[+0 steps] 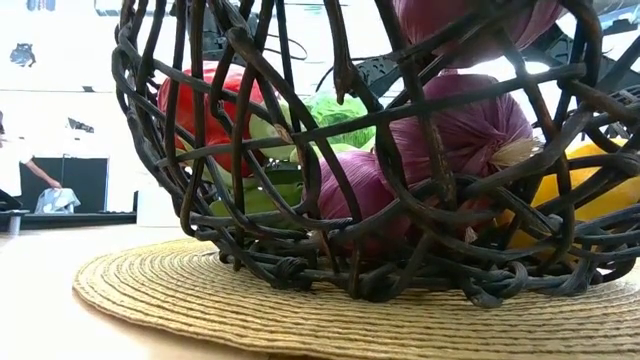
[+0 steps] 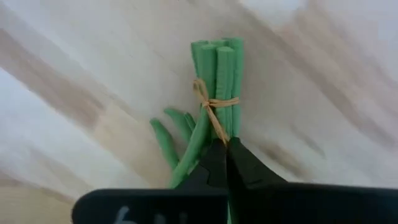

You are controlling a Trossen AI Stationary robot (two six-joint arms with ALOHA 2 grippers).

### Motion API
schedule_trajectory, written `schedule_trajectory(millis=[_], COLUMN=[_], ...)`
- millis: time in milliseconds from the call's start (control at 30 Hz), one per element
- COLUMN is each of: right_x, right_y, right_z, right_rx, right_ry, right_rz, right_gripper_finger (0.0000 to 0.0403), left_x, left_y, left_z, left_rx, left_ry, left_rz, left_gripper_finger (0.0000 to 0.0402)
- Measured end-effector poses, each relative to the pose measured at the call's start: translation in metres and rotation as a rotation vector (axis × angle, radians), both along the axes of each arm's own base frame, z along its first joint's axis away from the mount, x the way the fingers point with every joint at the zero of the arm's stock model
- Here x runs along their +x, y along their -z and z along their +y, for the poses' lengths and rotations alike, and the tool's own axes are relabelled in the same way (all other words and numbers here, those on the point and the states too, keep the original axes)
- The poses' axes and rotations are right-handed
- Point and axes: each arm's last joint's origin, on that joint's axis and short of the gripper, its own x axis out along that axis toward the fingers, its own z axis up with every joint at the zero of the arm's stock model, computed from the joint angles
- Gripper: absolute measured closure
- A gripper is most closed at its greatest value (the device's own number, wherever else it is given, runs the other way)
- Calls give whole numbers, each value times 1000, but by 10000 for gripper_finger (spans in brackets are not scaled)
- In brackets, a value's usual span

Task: Build produce basket
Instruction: Put the green beans into the black basket

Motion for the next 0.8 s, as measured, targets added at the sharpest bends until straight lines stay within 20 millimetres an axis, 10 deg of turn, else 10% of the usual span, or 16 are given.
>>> schedule_trajectory(millis=[367,800], right_x=[-14,-127], right_y=[-119,-285], right_z=[-9,28], right_rx=[-253,-635], right_ry=[25,214], right_rz=[-70,-240], right_gripper_finger=[402,403], left_x=[0,0], left_y=[0,0], left_z=[0,0], left_rx=[1,7], left_ry=[6,24], left_rz=[2,6], left_gripper_finger=[304,304])
